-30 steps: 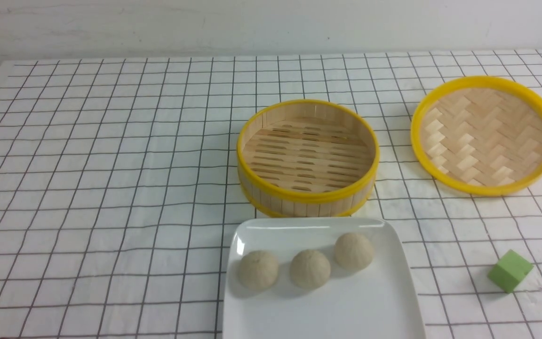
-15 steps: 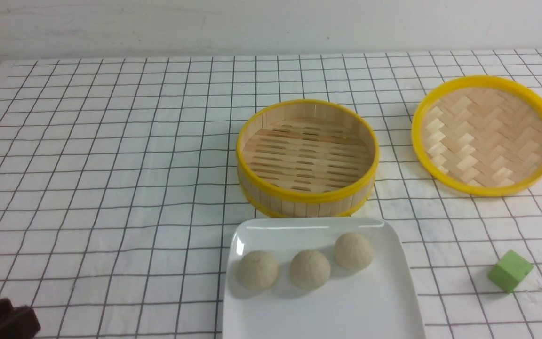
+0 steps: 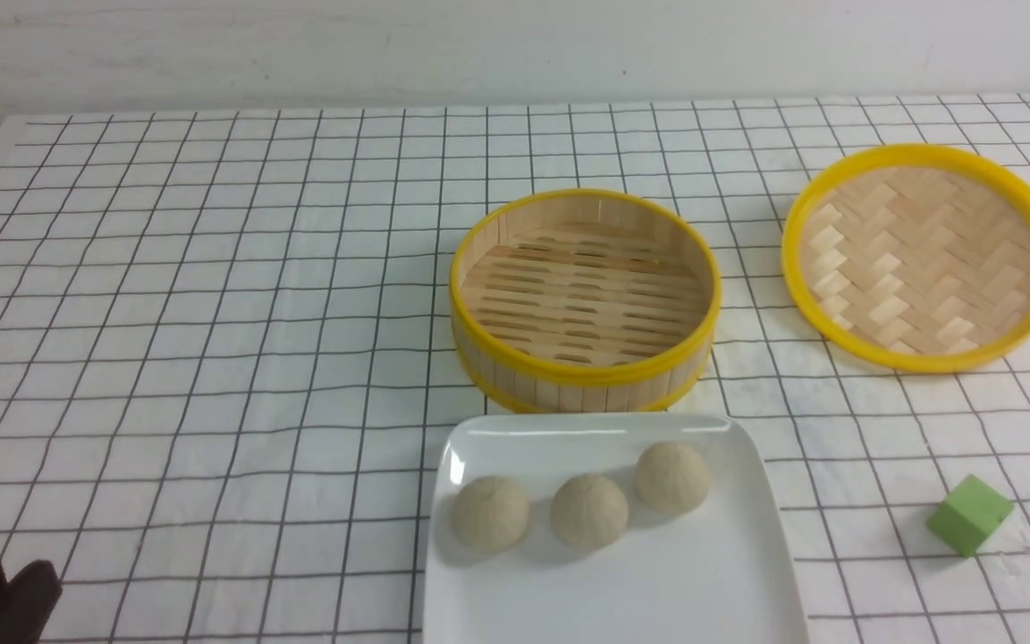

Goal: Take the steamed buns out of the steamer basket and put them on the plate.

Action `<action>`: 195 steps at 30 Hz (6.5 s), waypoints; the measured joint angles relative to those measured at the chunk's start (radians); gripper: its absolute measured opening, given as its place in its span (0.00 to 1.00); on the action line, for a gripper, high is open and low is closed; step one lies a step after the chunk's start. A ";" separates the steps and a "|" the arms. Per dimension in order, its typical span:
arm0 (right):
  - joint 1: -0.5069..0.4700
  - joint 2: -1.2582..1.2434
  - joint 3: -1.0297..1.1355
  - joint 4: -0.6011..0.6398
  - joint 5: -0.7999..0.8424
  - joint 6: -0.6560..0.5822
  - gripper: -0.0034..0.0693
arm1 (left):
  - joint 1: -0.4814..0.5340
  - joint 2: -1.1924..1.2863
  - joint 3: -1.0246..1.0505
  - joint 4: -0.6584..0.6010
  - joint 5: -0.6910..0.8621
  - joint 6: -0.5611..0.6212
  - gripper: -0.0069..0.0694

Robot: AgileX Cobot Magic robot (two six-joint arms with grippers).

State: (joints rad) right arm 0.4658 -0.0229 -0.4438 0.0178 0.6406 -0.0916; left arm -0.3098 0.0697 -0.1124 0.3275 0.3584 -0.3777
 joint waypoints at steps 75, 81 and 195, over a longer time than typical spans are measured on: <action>0.000 0.001 0.197 0.008 -0.104 0.001 0.73 | 0.246 -0.081 0.137 -0.001 0.035 0.091 0.41; 0.000 0.002 0.411 -0.009 -0.194 0.001 0.73 | 0.246 -0.081 0.137 -0.001 0.035 0.091 0.41; -0.575 0.004 0.458 -0.131 -0.218 0.184 0.73 | 0.246 -0.082 0.137 0.000 0.035 0.095 0.41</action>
State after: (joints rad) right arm -0.1092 -0.0191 0.0142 -0.1134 0.4222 0.0922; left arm -0.0638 -0.0122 0.0249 0.3279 0.3935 -0.2829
